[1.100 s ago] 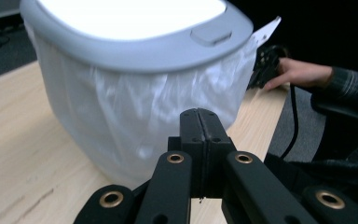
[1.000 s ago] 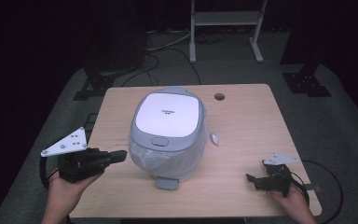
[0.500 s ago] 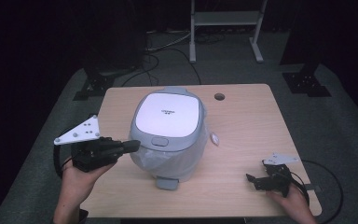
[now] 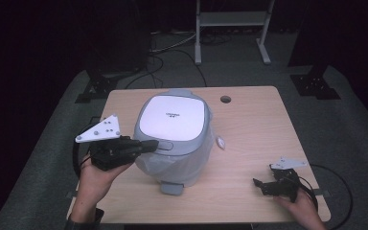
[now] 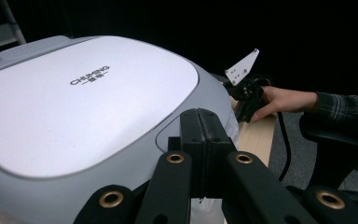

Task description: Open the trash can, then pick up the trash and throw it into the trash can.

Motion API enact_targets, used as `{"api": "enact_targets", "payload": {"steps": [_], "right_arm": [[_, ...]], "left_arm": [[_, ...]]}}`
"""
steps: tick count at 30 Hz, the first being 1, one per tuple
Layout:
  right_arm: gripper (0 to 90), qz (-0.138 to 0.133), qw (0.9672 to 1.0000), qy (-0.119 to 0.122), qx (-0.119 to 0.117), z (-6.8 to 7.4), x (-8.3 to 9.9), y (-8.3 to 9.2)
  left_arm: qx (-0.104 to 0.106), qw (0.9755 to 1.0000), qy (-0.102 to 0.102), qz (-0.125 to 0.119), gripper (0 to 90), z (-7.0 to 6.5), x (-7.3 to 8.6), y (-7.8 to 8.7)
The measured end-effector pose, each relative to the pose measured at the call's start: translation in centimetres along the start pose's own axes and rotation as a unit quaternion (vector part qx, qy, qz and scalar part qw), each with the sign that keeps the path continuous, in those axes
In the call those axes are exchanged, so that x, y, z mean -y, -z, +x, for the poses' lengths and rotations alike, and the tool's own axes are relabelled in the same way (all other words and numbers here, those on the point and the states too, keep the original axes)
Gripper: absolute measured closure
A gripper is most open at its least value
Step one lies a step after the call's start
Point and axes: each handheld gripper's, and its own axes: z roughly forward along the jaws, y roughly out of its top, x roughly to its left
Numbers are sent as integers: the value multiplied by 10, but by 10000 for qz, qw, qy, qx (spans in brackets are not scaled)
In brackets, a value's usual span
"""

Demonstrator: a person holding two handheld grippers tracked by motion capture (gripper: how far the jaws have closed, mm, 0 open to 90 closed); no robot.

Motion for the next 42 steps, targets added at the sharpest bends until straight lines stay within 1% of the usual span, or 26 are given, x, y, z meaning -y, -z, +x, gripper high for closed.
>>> {"api": "enact_targets", "payload": {"steps": [3, 8, 9, 12, 13, 15, 17, 19, 20, 21, 22, 23, 24, 26, 28, 29, 34, 38, 42], "right_arm": [[94, 1, 10000, -1, -1, 0, 0, 0], [94, 1, 10000, -1, -1, 0, 0, 0], [94, 0, 10000, -1, -2, 0, 0, 0], [94, 2, 10000, -4, -1, 0, 0, 0], [94, 1, 10000, -2, -1, 0, 0, 0], [95, 1, 10000, -3, -1, 0, 0, 0], [94, 0, 10000, -7, -1, 0, 0, 0], [94, 0, 10000, -1, -1, 0, 0, 0], [94, 0, 10000, -1, -1, 0, 0, 0], [94, 2, 10000, 0, -1, 0, 0, 0], [95, -1, 10000, -2, -2, 0, 0, 0], [94, -2, 10000, 8, -8, 0, 0, 0], [94, 2, 10000, 3, -10, 0, 0, 0], [94, -1, 10000, 6, -11, 0, 0, 0], [94, 0, 10000, 6, -10, 0, 0, 0], [95, 0, 10000, 7, -10, 0, 0, 0], [95, 0, 10000, 6, -10, 0, 0, 0], [95, -1, 10000, 8, -9, 0, 0, 0], [95, 0, 10000, 5, -10, 0, 0, 0]], "left_arm": [[45, 10000, 1, 2, 900, 1, -2, -8], [52, 10000, 12, 52, 900, 2, -1, -14], [20, 9999, 4, 118, 900, 2, -1, -16], [-3, 9999, 9, 117, 900, 1, 0, -18], [-72, 9997, -10, 213, 900, -1, -1, -19], [-84, 9997, -9, 245, 900, -2, -1, -21], [-25, 9997, 12, 227, 900, -2, 0, -23], [-103, 9998, -83, 113, 900, -3, -1, -20], [-103, 9998, -83, 113, 897, -3, -1, -20], [-184, 9996, -111, 195, 897, -4, -1, -19], [-157, 9997, -95, 184, 873, -3, -1, -17], [-183, 9997, -49, 154, 852, -1, 2, -13], [-183, 9997, -49, 154, 847, -1, 2, -13], [-249, 9996, -1, 107, 838, 2, 4, -5], [-269, 9996, 9, 94, 838, 3, 5, -3], [-298, 9995, 42, 69, 831, 5, 6, 1], [-364, 9993, 71, 28, 809, 4, 8, 8], [-442, 9989, 125, 22, 783, 4, 13, 20], [-502, 9986, 187, 18, 766, 4, 18, 27]]}}
